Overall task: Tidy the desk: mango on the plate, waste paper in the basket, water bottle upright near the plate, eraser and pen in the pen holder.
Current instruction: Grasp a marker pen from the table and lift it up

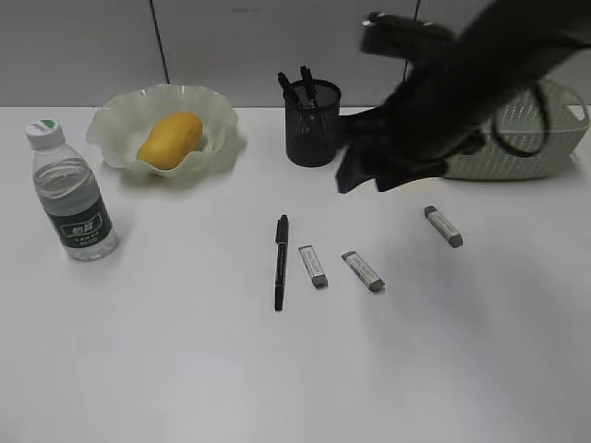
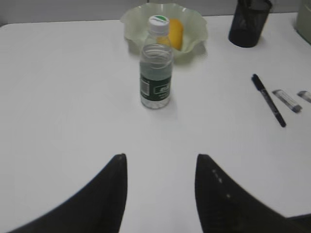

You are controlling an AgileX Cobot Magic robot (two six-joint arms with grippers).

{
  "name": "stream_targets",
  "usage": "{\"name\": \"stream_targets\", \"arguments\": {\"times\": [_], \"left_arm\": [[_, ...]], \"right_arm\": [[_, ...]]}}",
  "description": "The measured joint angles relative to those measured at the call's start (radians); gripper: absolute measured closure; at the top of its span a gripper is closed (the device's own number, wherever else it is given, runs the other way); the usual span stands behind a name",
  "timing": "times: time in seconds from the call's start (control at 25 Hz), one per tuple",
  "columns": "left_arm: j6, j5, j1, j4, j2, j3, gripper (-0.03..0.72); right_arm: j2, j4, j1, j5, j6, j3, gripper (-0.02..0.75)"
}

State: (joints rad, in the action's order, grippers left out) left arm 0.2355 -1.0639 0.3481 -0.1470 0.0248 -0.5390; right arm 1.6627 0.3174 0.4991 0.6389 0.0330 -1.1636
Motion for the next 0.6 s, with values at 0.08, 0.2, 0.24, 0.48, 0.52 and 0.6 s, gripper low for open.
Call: {"name": "stream_targets", "arguments": {"times": [0.08,0.2,0.24,0.48,0.52,0.6], "left_arm": [[0.0,0.0,-0.074,0.0,0.0,0.0,0.346],[0.0,0.001,-0.179,0.0,0.0,0.0,0.347],[0.0,0.001,-0.205,0.0,0.0,0.0,0.347],[0.0,0.001,-0.251,0.0,0.0,0.0,0.348],[0.0,0.001,-0.251,0.0,0.0,0.0,0.348],[0.0,0.001,-0.251,0.0,0.0,0.0,0.348]], "right_arm": [[0.154,-0.011,0.033,0.062,0.043,-0.137,0.336],[0.354,-0.078,0.082,0.158,0.122,-0.343,0.336],[0.399,-0.114,0.099,0.19,0.149,-0.397,0.336],[0.627,-0.232,0.165,0.335,0.277,-0.684,0.336],[0.656,-0.235,0.167,0.343,0.291,-0.711,0.336],[0.708,-0.238,0.169,0.358,0.316,-0.765,0.336]]}}
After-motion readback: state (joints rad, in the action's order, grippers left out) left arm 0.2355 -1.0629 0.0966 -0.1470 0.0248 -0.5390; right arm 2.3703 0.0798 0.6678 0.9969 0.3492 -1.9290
